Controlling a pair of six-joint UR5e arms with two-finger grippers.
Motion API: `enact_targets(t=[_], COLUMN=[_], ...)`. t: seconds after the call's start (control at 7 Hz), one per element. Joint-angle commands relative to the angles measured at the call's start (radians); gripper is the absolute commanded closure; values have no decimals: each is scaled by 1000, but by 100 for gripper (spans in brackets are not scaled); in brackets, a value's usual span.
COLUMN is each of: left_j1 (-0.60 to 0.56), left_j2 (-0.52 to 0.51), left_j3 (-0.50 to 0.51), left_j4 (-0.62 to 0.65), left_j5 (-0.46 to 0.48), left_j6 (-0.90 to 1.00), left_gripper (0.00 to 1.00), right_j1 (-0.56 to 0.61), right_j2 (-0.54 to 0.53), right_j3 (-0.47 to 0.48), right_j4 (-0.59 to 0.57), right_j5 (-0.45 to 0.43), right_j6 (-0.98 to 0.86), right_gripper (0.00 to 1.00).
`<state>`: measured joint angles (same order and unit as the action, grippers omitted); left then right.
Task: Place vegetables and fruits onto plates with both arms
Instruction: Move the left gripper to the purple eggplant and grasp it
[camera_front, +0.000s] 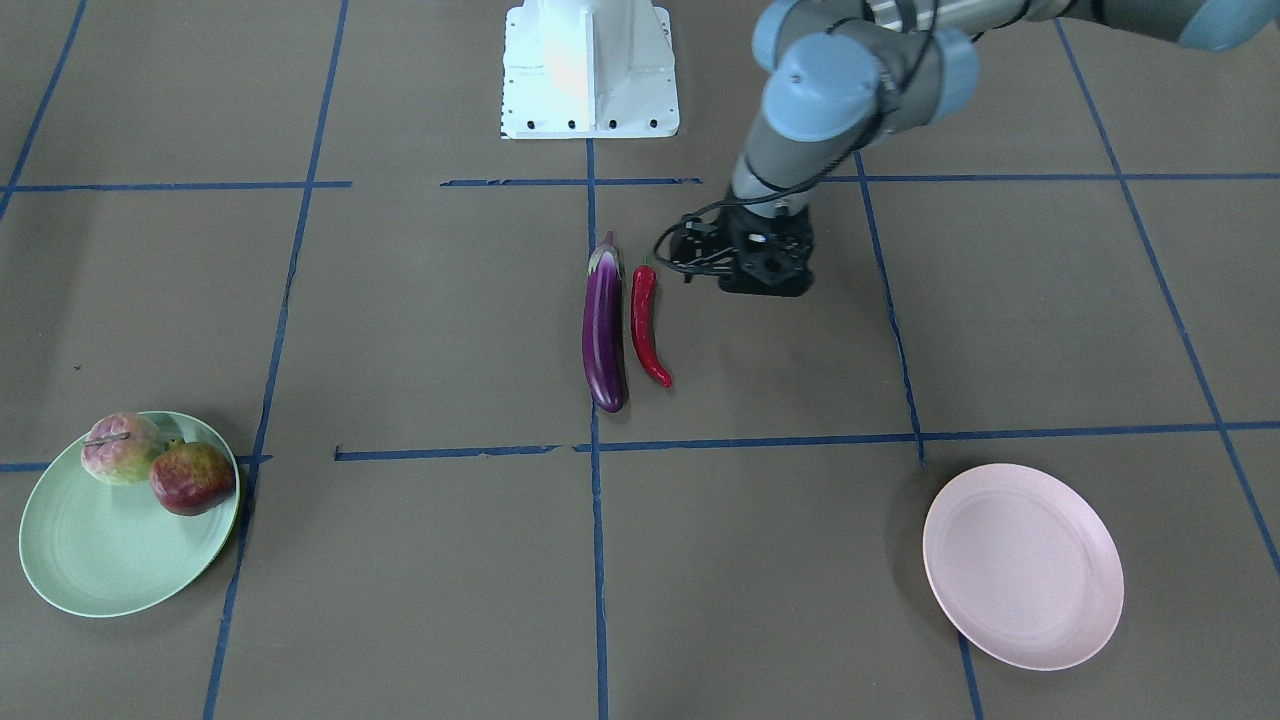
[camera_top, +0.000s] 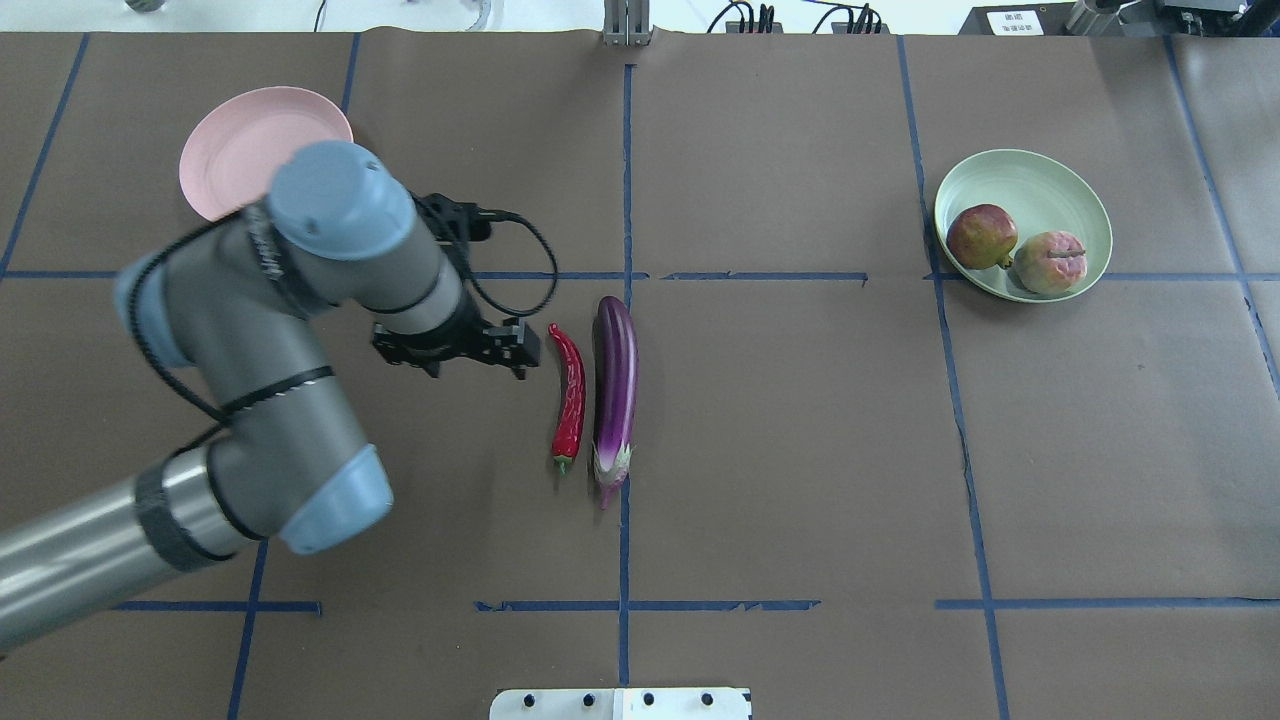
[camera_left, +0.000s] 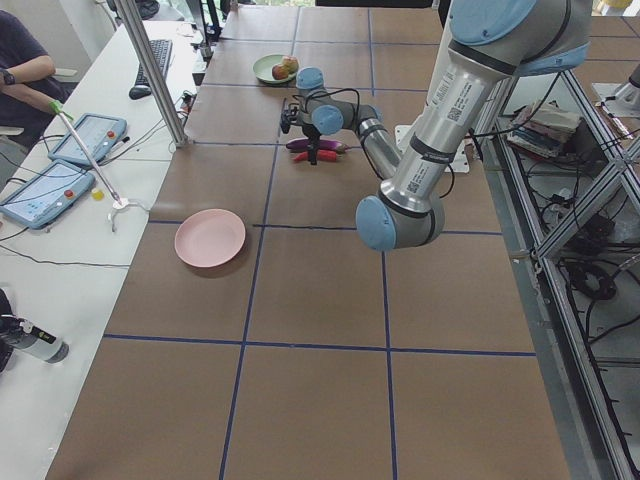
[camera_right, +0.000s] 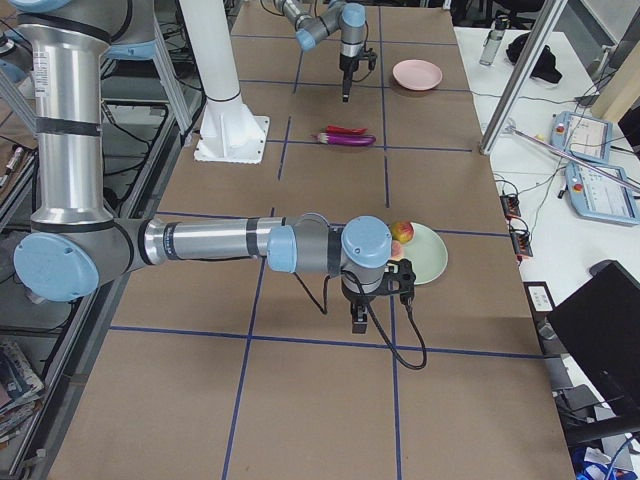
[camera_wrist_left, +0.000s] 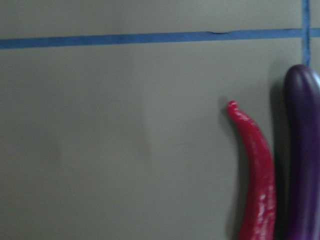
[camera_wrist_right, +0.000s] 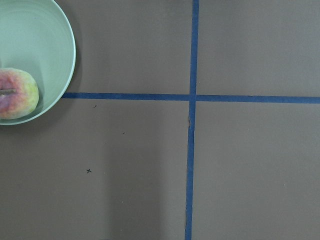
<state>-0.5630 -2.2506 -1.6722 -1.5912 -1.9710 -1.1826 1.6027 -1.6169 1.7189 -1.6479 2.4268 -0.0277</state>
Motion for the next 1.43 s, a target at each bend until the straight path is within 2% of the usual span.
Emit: enact_targets(t=[0.0,0.57,1.0,1.29], left_j1=[103,103,115,100], left_j2=[-278,-271,-232,-234], left_j3=[299,331,353,341], left_j4=[-12,-16,-76,-79], left_j5=[161,161,161,159], left_j6=[-140,-123,-121,-117], left_gripper=[0,1,9,94], right_j1=[-1,-3,-1,-3], right_j2=[2,2,3,6], right_j3=[-1,1,1,1], right_j4=[0,0,0,0], right_j5=[0,0,0,0], right_j6=[-1,-3,-3,-3], right_gripper=[0,0,0,0])
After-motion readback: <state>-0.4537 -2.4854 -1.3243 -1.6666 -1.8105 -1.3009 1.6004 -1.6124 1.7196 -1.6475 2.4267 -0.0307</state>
